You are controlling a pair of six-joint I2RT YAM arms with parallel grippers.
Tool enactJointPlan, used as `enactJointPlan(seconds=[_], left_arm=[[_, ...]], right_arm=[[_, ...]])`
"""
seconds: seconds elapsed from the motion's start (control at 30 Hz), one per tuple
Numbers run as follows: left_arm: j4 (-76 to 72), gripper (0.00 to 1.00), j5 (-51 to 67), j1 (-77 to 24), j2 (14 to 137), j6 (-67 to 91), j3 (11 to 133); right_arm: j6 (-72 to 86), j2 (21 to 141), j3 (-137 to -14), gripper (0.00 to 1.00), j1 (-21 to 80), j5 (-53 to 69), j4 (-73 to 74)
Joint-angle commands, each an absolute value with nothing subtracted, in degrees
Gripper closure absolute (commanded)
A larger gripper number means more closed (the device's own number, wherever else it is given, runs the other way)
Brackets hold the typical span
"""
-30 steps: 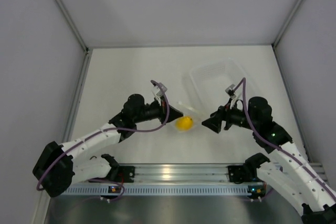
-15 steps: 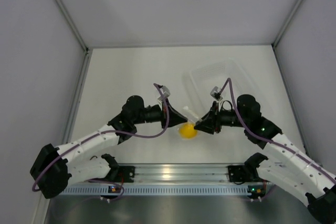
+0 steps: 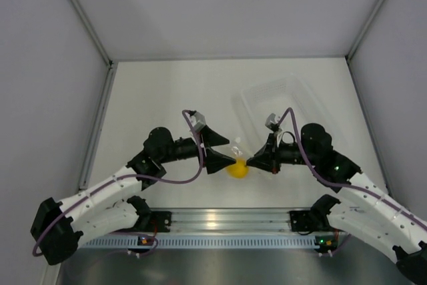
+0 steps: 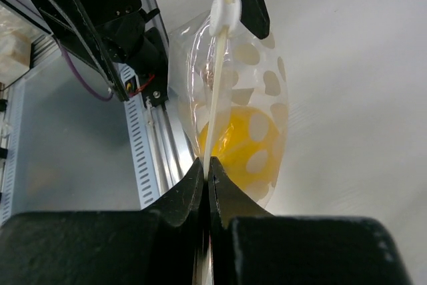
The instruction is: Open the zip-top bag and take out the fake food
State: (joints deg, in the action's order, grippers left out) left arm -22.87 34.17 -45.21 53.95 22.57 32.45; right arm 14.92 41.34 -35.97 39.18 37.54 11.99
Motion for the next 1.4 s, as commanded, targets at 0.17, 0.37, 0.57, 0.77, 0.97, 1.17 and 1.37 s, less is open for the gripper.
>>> enactJointPlan(seconds=[0.17, 0.37, 0.57, 0.77, 0.97, 1.17, 1.37], left_arm=[[-22.24, 0.09, 31.29, -45.44, 47.2, 18.54, 35.24], [-22.24, 0.32, 33.22, -45.44, 48.25, 18.45, 39.37], [-22.24, 0.52, 37.43, -45.44, 50.27, 20.12, 43.06], [-22.32, 0.57, 44.8, -45.44, 53.69, 23.2, 45.87], [-22.24, 0.62, 45.44, -45.53, 52.83, 25.05, 45.35], [-22.24, 0.68, 44.91, -45.53, 52.47, 25.84, 44.47], [-22.24, 0.76, 45.0, -45.53, 54.32, 26.28, 44.56]], right_arm=[[8.09, 38.94, -41.48, 1.0, 40.69, 40.24, 14.5], [7.65, 37.89, -42.71, 1.0, 41.48, 44.21, 13.89], [7.38, 35.78, -42.89, 1.0, 41.66, 45.62, 13.36], [7.03, 34.98, -42.45, 1.0, 41.66, 44.91, 13.36], [7.03, 35.07, -42.72, 1.0, 41.66, 43.15, 12.75], [7.56, 35.77, -42.89, 1.0, 41.66, 43.42, 11.6], [8.08, 36.21, -42.89, 1.0, 41.66, 43.51, 10.99]])
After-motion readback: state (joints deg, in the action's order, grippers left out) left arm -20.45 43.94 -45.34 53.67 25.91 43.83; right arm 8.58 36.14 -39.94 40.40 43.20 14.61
